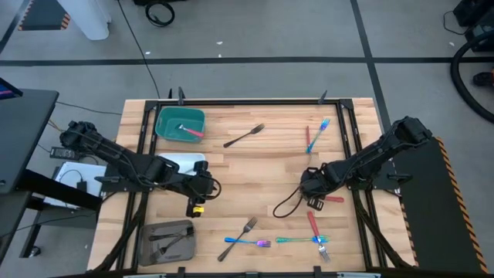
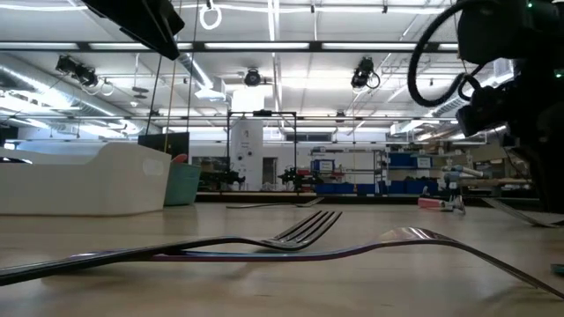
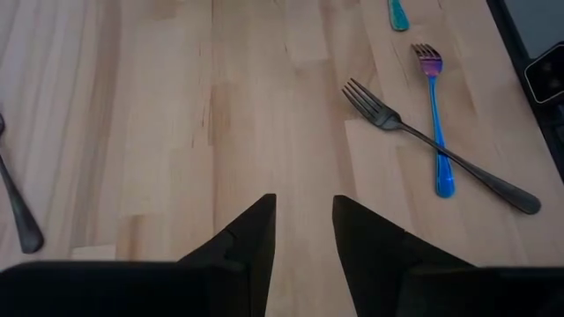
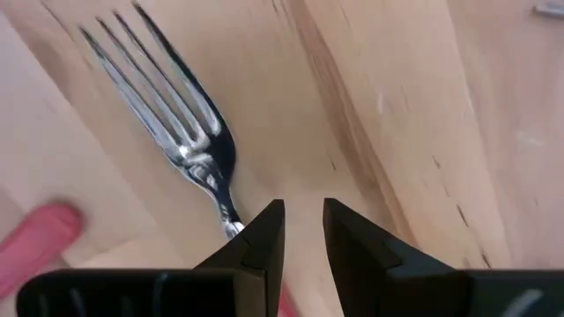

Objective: Sort silverware by color (type)
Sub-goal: Put the pink fork into the green bin

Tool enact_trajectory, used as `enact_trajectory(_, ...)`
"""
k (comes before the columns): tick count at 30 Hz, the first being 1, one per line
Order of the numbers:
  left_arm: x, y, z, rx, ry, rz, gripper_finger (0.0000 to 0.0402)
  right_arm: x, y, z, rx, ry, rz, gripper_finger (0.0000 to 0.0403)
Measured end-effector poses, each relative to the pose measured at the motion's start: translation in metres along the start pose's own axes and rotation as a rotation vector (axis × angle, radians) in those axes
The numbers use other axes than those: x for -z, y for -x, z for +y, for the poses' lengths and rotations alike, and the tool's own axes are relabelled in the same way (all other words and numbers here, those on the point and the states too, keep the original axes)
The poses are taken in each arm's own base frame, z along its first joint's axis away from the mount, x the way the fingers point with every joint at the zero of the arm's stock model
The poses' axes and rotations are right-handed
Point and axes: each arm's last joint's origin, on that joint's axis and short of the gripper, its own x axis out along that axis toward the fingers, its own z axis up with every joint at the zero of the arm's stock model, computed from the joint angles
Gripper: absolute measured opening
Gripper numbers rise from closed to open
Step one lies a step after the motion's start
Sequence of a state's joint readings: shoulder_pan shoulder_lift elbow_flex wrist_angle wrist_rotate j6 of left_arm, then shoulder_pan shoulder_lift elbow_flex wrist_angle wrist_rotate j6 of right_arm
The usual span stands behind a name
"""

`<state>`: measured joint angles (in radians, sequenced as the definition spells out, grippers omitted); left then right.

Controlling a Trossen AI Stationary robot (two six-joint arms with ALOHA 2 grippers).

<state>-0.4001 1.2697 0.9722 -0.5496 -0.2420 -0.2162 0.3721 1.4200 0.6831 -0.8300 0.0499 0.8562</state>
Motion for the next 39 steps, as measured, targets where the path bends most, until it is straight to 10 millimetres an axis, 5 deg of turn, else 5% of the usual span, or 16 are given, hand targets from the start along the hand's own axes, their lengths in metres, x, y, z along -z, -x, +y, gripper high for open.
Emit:
enact_trajectory(26, 0.0, 0.0, 0.0, 0.0, -0.003, 0.0, 0.0125, 0.012, -0.016, 0.006, -0.089, 0.056, -0.028, 0.009)
enact_trajectory(33, 0.0, 0.0, 0.0, 0.0, -0.003, 0.0, 0.0125, 0.011, -0.022, -0.002, -0.065, -0.17, -0.037, 0.0077)
enact_trajectory(39, 0.0, 0.0, 0.0, -0.001, -0.003, 0.0, 0.0125, 0.01, -0.022, -0.003, -0.054, -0.29, -0.062, 0.0026)
